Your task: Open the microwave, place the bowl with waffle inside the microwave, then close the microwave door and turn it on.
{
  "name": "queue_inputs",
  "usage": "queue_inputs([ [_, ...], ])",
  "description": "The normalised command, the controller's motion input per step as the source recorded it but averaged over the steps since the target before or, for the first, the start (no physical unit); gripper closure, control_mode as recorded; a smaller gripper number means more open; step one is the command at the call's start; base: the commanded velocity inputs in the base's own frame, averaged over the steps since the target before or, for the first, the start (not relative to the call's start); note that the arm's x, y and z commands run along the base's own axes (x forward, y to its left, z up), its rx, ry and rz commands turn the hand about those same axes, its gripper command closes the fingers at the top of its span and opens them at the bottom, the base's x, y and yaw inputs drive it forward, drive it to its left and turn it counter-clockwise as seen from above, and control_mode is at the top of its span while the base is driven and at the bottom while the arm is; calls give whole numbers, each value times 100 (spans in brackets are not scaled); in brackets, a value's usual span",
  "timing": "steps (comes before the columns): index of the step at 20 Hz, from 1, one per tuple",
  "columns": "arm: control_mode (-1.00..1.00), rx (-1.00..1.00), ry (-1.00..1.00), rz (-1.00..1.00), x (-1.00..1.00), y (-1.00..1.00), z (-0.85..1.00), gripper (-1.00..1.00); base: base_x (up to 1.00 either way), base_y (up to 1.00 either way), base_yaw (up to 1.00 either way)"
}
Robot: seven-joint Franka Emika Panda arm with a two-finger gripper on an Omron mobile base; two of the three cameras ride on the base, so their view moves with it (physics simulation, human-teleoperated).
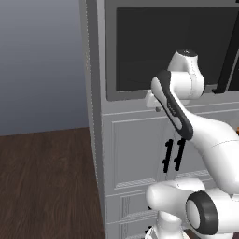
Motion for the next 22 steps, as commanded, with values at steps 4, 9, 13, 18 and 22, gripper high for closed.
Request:
queue_inputs([
  [4,-100,0,-8,0,-17,-3,0,-100,0,0,0],
  [9,-100,0,-37,0,-66,-32,3,-100,0,0,0],
  [13,-100,0,-35,-4,-45,-52,1,-100,0,0,0],
  [18,-100,0,-31,-8,-9,-63,3,-100,0,0,0],
  [22,-100,0,-23,-11,0,-65,21,-100,0,0,0],
])
